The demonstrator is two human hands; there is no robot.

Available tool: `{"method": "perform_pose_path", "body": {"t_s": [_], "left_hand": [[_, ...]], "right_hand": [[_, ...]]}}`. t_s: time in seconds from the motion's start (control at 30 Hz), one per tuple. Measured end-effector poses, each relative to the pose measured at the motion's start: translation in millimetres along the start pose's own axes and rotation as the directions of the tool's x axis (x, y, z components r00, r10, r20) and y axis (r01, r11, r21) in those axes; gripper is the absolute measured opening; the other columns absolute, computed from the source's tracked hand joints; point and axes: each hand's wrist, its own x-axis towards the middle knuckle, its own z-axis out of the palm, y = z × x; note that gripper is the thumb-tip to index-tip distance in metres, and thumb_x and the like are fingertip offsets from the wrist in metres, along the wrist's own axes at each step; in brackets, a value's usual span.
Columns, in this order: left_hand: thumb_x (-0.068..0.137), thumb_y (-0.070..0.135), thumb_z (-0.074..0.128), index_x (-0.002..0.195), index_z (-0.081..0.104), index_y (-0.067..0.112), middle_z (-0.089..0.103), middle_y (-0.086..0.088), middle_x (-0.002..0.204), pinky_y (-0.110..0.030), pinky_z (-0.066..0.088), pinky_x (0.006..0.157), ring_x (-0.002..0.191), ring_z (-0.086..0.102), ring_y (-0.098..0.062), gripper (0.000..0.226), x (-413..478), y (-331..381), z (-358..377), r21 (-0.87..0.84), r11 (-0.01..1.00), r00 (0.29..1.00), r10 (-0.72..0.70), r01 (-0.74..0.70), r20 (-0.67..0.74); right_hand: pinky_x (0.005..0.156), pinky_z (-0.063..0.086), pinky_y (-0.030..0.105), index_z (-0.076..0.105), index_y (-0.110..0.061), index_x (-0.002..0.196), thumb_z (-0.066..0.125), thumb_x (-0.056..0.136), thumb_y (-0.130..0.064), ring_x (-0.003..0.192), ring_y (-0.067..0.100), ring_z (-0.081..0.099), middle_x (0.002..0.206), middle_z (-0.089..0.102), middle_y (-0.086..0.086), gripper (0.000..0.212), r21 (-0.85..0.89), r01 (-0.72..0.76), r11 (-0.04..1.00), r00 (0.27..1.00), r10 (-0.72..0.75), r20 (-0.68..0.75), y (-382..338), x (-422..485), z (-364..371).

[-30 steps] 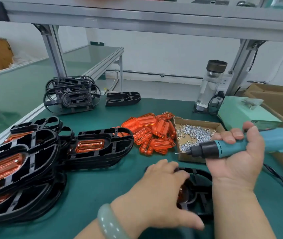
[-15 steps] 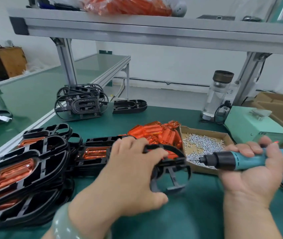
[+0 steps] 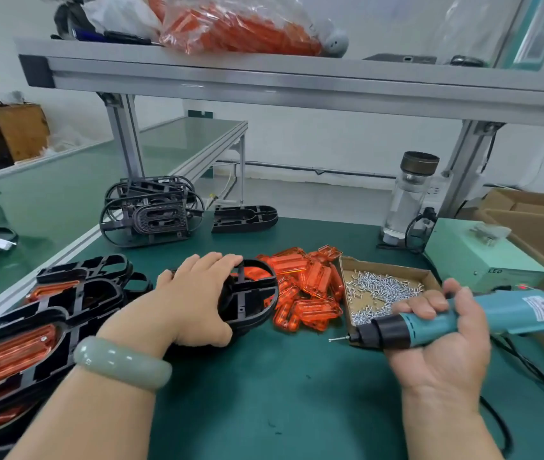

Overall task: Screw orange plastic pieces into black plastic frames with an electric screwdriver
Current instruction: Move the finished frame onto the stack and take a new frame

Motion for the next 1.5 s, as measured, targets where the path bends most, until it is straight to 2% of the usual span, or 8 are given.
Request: {"method": "perform_pose_path", "body": {"t_s": [0.27,0.47,0.6,0.83,1.07,1.23,1.37,1.5], "left_hand": [[0.077,0.027,0.063,0.147,0.001,0.04,-0.015,0.008,0.157,-0.049,0.012,0.117,0.146,-0.011,-0.023,0.095,-10.6,-1.3,-11.2,-0.057,0.998,0.994,-0.009,0.016,0.112],[0.079,0.051,0.065,0.139,0.04,0.039,0.051,0.012,0.134,-0.018,0.037,0.093,0.119,0.05,-0.01,0.066,-19.8,7.3,-19.9,-0.089,0.996,0.999,-0.008,0.011,0.04],[0.077,0.053,0.064,0.124,0.056,0.037,0.062,0.013,0.12,-0.024,0.044,0.092,0.108,0.057,-0.01,0.05,-19.7,15.1,-25.4,-0.087,0.996,1.0,-0.024,0.023,-0.005],[0.09,0.024,0.054,0.102,0.07,0.017,0.069,-0.005,0.107,-0.026,0.043,0.091,0.107,0.062,-0.022,0.021,47.5,43.4,-42.8,-0.262,0.965,0.968,-0.05,-0.017,-0.247],[0.096,0.014,0.039,0.13,0.052,0.005,0.053,-0.014,0.133,-0.033,0.045,0.094,0.117,0.052,-0.029,0.037,150.8,34.5,-49.3,0.144,0.978,0.988,-0.14,0.149,-0.067],[0.094,0.027,0.048,0.137,0.043,0.008,0.048,-0.011,0.139,-0.032,0.041,0.098,0.123,0.049,-0.026,0.048,191.1,13.4,-38.4,0.219,0.961,0.977,-0.193,0.168,0.097],[0.09,0.034,0.054,0.146,0.029,0.012,0.042,-0.008,0.145,-0.033,0.04,0.104,0.128,0.046,-0.025,0.065,207.8,-3.0,-27.8,0.308,0.935,0.961,-0.229,0.174,0.154],[0.088,0.025,0.053,0.151,0.009,0.017,0.037,-0.007,0.148,-0.039,0.043,0.102,0.124,0.049,-0.028,0.078,218.8,-10.7,-18.0,0.336,0.928,0.955,-0.234,0.163,0.184]], "right_hand": [[0.054,0.046,0.016,0.053,-0.025,0.087,0.049,0.095,-0.027,0.045,0.002,0.044,0.058,0.044,-0.012,0.009,-0.006,-0.057,0.998,0.998,0.057,-0.002,4.5,-0.6,-0.2],[0.054,0.046,0.015,0.053,-0.024,0.087,0.047,0.098,-0.026,0.044,0.002,0.044,0.057,0.045,-0.012,0.013,-0.009,-0.074,0.997,0.997,0.074,-0.015,8.2,-1.9,1.1],[0.053,0.046,0.016,0.054,-0.025,0.088,0.05,0.098,-0.026,0.044,0.002,0.044,0.057,0.046,-0.012,0.011,-0.011,-0.091,0.996,0.996,0.091,-0.027,9.7,-3.7,1.8],[0.051,0.046,0.016,0.055,-0.023,0.091,0.054,0.091,-0.024,0.043,0.005,0.043,0.056,0.045,-0.01,0.001,-0.049,-0.099,0.994,0.994,0.096,-0.054,15.1,-5.8,4.7],[0.047,0.046,0.017,0.057,-0.024,0.089,0.059,0.077,-0.028,0.039,0.005,0.043,0.055,0.045,-0.01,0.013,-0.05,-0.15,0.987,0.983,0.143,-0.116,17.6,-0.9,0.1],[0.042,0.043,0.014,0.057,-0.022,0.085,0.054,0.072,-0.028,0.033,0.005,0.039,0.048,0.041,-0.009,0.014,-0.09,-0.133,0.987,0.974,0.114,-0.197,25.5,5.8,0.8],[0.038,0.043,0.016,0.056,-0.021,0.084,0.044,0.092,-0.026,0.029,0.008,0.037,0.044,0.038,-0.007,0.015,-0.113,-0.179,0.977,0.962,0.15,-0.227,28.7,11.4,-6.3],[0.033,0.042,0.021,0.059,-0.02,0.082,0.056,0.066,-0.029,0.028,0.009,0.036,0.045,0.037,-0.005,0.019,-0.06,-0.208,0.976,0.957,0.19,-0.221,26.5,13.4,-3.1]]}}
